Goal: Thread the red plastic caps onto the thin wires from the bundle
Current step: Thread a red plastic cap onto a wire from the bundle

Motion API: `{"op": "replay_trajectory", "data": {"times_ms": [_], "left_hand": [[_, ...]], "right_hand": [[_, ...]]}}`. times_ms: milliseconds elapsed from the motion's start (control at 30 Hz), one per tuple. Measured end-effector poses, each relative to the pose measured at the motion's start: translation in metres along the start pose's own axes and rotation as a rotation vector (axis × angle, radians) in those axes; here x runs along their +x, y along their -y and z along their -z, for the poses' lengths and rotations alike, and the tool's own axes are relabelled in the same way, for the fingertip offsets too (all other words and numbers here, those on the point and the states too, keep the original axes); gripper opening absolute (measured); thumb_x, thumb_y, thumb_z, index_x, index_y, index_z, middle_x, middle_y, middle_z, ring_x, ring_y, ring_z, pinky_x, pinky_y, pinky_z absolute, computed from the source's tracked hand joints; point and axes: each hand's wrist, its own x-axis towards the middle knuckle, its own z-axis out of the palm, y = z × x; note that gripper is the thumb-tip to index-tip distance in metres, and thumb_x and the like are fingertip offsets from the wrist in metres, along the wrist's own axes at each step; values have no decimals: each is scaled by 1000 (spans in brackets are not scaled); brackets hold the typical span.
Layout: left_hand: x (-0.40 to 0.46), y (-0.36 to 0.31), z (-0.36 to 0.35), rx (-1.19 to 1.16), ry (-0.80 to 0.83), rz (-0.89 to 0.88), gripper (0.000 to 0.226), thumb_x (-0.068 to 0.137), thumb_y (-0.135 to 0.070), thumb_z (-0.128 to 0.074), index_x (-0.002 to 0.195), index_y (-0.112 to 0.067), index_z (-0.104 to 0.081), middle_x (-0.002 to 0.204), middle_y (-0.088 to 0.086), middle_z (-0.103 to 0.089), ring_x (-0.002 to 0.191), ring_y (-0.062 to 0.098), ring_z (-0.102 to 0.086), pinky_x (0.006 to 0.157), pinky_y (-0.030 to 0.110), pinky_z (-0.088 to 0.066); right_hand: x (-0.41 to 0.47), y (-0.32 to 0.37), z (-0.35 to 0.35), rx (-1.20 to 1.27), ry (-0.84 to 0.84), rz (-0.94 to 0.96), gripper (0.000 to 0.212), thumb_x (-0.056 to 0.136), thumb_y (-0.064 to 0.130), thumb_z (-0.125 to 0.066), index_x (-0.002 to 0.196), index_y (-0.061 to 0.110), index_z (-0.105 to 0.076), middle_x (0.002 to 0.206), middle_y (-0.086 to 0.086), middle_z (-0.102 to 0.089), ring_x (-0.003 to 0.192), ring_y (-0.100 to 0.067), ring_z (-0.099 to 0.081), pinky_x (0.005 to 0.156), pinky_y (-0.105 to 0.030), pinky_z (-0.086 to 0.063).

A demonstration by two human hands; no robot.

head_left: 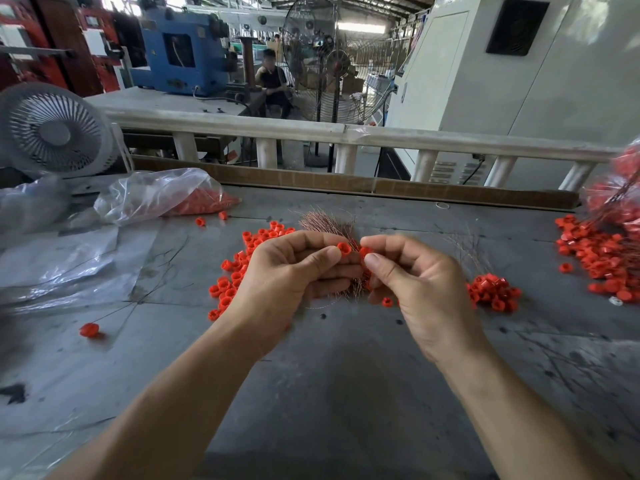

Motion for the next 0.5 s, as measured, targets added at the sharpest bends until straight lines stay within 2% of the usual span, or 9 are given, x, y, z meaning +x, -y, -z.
{"op": "replay_trajectory", "data": {"times_ms": [167,267,433,500], "left_hand": [[1,1,0,22,-2,-9,20,85,-16,-69,102,-8,-71,103,20,-77,99,32,-76,80,34,-63],[0,2,-2,54,-3,-9,22,83,-17,-69,103,-7,-71,100,19,-77,97,32,-76,82,36,-63],[0,3,-4,120,0,-9,24,82,-16,-69,104,-5,-70,96,17,-78,92,29,-77,81,36,-64],[0,4,-4,153,4,-13,23,85,-14,-68,105,-4,-70,96,17,-78,92,28,-77,81,35,-63]], "right_hand": [[-1,-3,-1,-138,-57,77,8,91,19,-76,93,27,-78,73,6,-72,59,-6,-62,51,-24,-52],[-3,-2,-1,-226,-84,151,3,90,28,-77,87,29,-78,70,16,-71,62,-2,-64,58,-14,-49],[-5,3,-3,-243,-128,222,4,86,28,-79,85,31,-76,73,16,-71,67,-6,-66,60,-21,-53],[-6,4,-4,-275,-124,259,8,86,24,-81,87,31,-77,78,18,-73,72,-4,-68,63,-14,-51]]}}
